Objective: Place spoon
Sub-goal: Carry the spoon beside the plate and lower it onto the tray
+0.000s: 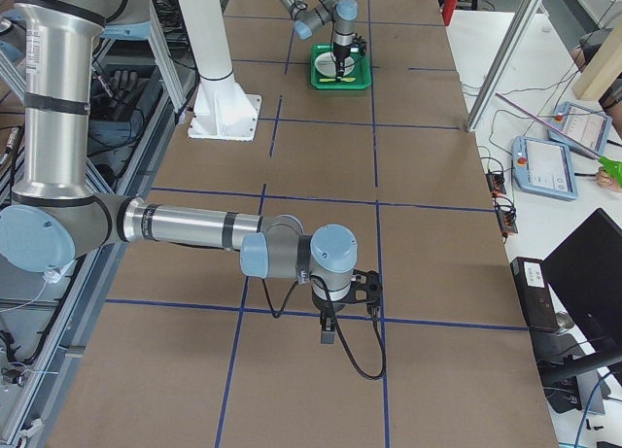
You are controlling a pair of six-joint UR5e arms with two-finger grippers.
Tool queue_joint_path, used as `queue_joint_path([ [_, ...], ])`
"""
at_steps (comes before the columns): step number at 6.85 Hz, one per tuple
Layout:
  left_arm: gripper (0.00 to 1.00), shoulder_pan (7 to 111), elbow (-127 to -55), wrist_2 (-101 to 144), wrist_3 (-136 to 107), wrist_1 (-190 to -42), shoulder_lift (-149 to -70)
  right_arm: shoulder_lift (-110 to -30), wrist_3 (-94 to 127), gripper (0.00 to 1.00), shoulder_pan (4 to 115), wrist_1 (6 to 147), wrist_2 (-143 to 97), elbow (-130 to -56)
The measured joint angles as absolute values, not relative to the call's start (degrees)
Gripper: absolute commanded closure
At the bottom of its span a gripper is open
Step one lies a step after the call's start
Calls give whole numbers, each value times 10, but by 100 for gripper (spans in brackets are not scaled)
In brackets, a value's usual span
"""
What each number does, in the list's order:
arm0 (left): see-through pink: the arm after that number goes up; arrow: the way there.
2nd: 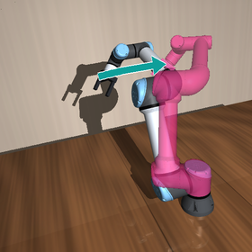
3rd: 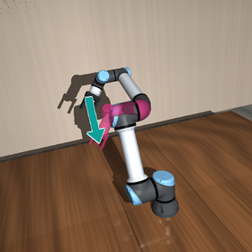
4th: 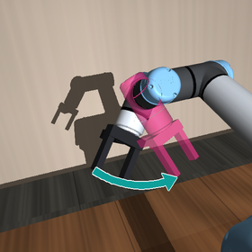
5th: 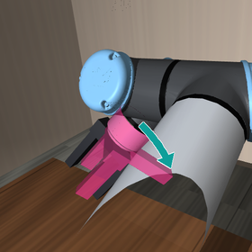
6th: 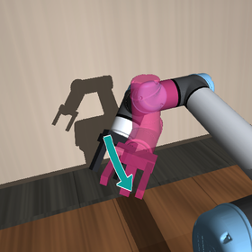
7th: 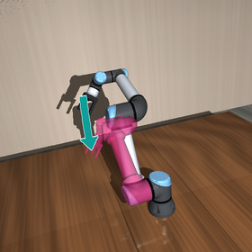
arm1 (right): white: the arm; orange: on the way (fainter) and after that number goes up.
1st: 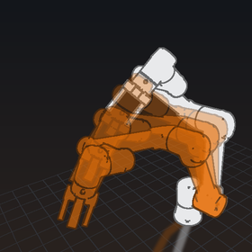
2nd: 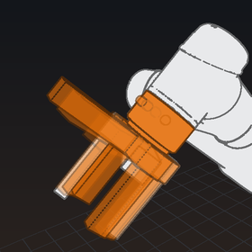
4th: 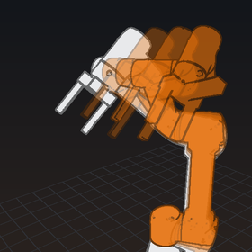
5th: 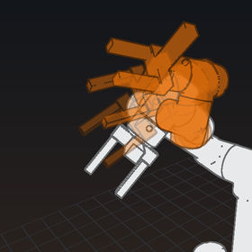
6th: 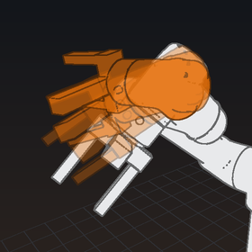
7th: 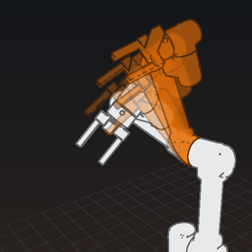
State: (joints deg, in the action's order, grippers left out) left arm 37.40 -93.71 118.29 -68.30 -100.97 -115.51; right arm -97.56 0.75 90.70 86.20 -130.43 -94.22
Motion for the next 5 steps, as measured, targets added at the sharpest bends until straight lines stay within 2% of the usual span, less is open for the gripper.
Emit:
queue_joint_path([
  [1,37,374,-936,1181,-680,-1010,-1155,-976,8,0,907,862,-1304,-942],
  [3,0,374,-938,1179,-678,-1011,-1155,-976,8,0,907,862,-1304,-942],
  [5,0,376,-943,1178,-678,-1010,-1154,-976,8,0,907,862,-1304,-942],
])
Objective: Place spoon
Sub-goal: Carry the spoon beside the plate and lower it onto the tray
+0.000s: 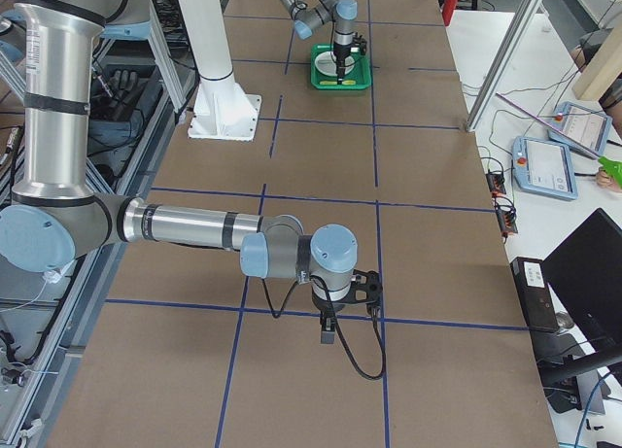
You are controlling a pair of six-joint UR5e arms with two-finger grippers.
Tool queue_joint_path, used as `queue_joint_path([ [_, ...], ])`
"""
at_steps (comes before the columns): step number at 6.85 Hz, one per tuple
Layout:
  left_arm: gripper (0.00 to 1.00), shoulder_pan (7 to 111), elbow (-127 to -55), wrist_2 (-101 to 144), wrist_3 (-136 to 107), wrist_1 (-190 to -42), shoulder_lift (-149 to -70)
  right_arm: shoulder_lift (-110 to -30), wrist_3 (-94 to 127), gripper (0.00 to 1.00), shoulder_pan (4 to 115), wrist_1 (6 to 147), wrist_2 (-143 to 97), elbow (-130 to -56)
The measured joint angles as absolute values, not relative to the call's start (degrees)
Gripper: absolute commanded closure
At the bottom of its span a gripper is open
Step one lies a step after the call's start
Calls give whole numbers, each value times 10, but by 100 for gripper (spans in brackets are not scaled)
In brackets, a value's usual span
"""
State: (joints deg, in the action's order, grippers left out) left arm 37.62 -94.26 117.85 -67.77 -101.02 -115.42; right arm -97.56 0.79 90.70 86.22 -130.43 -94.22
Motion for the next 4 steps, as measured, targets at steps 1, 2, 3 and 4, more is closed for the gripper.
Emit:
queue_joint_path([
  [1,0,379,-948,1178,-678,-1008,-1154,-976,8,0,907,862,-1304,-942],
  [2,0,385,-966,1178,-677,-1005,-1149,-976,8,0,907,862,-1304,-942],
  [3,0,399,-996,1179,-674,-995,-1139,-976,8,0,907,862,-1304,-942],
  [4,0,420,-1030,1179,-654,-970,-1134,-976,8,0,907,862,-1304,-942],
])
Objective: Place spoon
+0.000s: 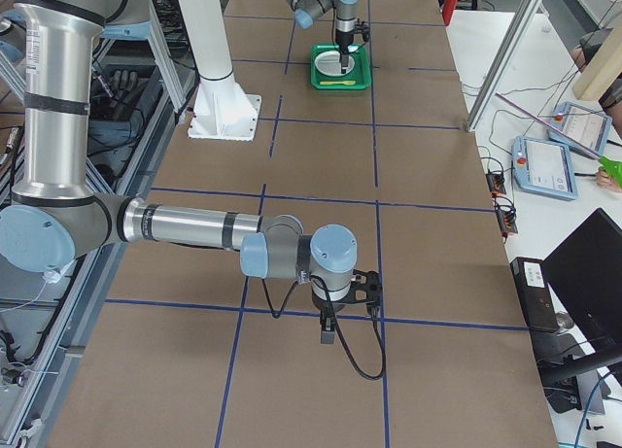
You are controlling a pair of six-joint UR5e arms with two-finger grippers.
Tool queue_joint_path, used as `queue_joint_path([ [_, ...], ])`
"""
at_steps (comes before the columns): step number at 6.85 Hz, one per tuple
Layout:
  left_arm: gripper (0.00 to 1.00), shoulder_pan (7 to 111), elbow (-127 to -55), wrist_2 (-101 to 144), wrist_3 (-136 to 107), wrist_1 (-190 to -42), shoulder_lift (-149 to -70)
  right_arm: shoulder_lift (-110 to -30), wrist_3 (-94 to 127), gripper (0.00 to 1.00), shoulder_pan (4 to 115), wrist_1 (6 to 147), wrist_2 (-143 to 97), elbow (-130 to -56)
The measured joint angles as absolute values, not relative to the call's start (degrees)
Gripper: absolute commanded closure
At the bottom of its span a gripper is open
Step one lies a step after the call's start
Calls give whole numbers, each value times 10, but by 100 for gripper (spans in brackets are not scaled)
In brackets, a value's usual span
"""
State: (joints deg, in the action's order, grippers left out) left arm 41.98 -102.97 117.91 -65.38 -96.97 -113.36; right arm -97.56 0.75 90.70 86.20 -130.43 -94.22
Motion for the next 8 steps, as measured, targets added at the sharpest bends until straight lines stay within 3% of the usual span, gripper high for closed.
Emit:
queue_joint_path([
  [4,0,576,-1132,1187,-442,-857,-1114,-976,8,0,907,862,-1304,-942],
  [8,0,723,-1027,1258,-167,-1021,-948,-976,8,0,907,862,-1304,-942],
])
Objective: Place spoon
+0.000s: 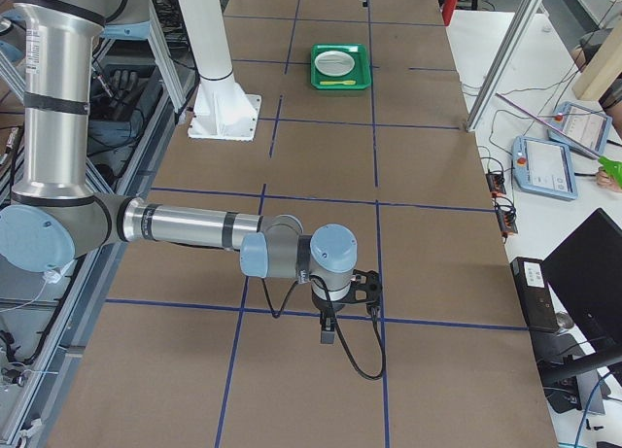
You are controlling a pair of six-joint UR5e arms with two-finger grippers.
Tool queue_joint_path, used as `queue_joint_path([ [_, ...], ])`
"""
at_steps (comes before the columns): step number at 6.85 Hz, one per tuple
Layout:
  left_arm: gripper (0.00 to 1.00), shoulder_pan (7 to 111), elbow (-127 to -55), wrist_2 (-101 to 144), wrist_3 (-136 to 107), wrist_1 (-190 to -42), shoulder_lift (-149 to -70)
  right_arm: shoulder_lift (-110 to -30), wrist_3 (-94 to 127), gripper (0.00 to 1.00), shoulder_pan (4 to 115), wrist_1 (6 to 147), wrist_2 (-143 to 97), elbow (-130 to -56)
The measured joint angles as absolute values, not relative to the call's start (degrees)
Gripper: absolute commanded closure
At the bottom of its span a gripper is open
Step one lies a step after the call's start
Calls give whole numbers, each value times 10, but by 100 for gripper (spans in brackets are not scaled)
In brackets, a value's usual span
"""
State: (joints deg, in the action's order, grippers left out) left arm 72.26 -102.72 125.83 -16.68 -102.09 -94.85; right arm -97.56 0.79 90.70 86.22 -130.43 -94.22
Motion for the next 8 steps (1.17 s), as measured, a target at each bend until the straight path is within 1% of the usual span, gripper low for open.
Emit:
queue_joint_path([
  [2,0,812,-947,1316,-54,-1043,-912,-976,8,0,907,862,-1304,-942],
  [3,0,836,-925,1323,-35,-1040,-904,-976,8,0,907,862,-1304,-942],
  [5,0,873,-912,1326,-29,-991,-896,-976,8,0,907,862,-1304,-942],
  [8,0,888,-913,1327,-30,-925,-893,-976,8,0,907,862,-1304,-942],
])
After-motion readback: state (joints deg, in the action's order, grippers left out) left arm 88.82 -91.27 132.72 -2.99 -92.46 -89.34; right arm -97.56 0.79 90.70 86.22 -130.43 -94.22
